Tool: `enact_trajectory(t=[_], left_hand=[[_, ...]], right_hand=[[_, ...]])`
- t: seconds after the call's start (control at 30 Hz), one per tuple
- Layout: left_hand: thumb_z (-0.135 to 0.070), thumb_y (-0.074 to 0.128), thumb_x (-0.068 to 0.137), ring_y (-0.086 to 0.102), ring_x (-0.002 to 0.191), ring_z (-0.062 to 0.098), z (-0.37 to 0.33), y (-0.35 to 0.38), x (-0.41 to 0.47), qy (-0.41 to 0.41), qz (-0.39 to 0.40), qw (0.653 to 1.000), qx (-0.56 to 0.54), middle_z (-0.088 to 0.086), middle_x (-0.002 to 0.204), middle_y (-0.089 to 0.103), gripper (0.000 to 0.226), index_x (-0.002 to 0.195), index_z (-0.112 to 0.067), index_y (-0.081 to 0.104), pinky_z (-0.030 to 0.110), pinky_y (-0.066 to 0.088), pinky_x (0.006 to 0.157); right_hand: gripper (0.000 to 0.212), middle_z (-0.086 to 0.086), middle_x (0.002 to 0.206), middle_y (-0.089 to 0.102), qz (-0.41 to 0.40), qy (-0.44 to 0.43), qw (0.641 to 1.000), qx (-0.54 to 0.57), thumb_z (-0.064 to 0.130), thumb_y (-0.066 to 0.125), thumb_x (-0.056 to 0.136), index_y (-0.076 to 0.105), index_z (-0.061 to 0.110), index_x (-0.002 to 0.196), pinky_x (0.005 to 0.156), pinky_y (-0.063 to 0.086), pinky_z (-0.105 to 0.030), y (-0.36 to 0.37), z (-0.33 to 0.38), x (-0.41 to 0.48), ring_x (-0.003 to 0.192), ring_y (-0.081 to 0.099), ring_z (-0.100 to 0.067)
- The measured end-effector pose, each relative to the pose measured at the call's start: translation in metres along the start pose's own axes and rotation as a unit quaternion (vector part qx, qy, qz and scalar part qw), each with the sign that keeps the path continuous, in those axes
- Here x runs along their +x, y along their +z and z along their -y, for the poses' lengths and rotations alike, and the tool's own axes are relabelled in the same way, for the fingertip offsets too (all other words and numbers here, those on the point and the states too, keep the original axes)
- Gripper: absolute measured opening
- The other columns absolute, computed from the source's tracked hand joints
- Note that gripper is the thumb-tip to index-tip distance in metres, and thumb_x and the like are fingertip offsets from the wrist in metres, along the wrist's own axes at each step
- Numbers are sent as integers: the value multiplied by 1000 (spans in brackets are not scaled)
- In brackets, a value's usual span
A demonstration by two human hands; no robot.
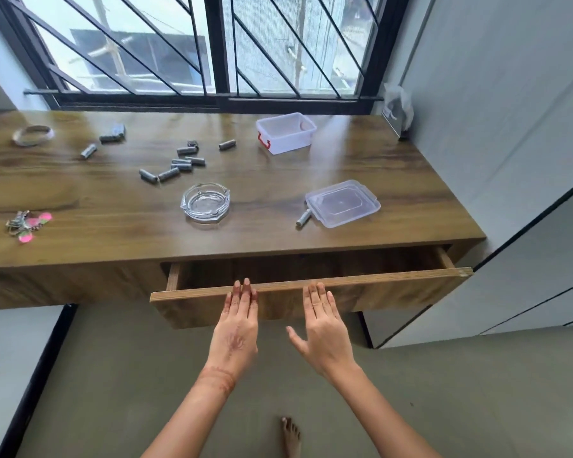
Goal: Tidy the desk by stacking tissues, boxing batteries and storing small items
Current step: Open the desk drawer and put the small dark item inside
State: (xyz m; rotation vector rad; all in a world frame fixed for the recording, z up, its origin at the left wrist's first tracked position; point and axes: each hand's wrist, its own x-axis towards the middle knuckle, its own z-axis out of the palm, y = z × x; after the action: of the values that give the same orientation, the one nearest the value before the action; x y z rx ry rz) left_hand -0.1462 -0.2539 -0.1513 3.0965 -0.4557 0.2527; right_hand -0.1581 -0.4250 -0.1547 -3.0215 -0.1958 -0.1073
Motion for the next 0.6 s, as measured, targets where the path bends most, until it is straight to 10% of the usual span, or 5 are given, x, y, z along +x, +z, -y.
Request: enact_trajectory(t=[0.17,0.33,0.6], left_hand=[[1,75,33,46,123,43,9,6,30,-7,7,1000,6,31,129,50,88,119,11,55,38,4,111],[0,54,52,-13,143,32,19,17,51,0,-11,1000,10,32,136,42,72,123,10,51,40,2,113],[0,39,60,17,141,39,30,27,60,46,-74,996,15,29,146,26,59,116,3,59,39,-1,116]], right_hand=[[75,-20,136,47,-18,-8,1000,0,50,37,78,42,-4,131,112,8,-37,8,-7,31,128,44,-28],[78,-19,139,42,-44,-21,999,14,45,51,75,37,-5,133,111,11,-37,16,-12,54,129,42,-30],[60,-18,139,44,-183,-69,981,7,21,57,80,38,-2,133,116,11,-39,27,-22,71,143,10,-24]])
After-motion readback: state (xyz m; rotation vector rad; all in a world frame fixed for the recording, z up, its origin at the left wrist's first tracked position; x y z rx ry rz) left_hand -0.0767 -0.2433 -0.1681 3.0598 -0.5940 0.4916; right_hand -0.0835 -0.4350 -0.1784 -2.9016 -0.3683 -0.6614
